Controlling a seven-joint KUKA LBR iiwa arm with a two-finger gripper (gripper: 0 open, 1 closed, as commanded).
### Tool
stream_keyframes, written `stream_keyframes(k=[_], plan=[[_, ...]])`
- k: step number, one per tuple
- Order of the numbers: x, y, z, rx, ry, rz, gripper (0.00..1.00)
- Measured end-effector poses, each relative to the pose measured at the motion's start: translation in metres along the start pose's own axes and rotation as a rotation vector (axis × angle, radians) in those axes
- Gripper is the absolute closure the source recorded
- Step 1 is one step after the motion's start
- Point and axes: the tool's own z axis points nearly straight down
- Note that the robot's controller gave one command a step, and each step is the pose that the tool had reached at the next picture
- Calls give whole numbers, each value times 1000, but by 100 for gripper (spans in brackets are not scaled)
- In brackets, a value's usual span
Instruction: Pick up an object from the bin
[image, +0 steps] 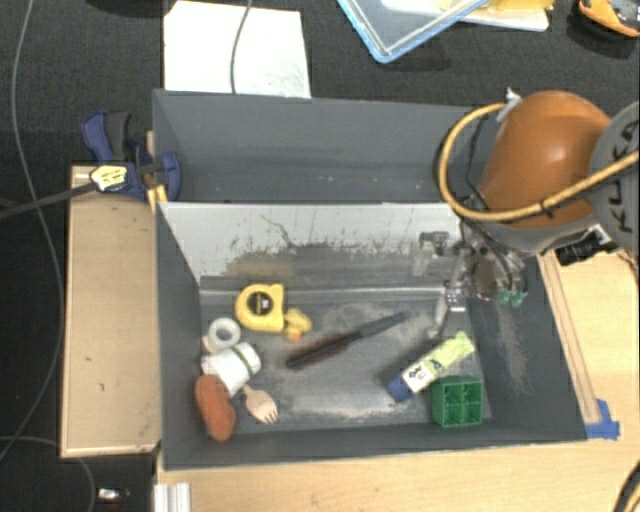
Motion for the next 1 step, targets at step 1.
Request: stream_keyframes(k=[1], plan=[[-1, 0, -4, 0, -8, 0, 0]])
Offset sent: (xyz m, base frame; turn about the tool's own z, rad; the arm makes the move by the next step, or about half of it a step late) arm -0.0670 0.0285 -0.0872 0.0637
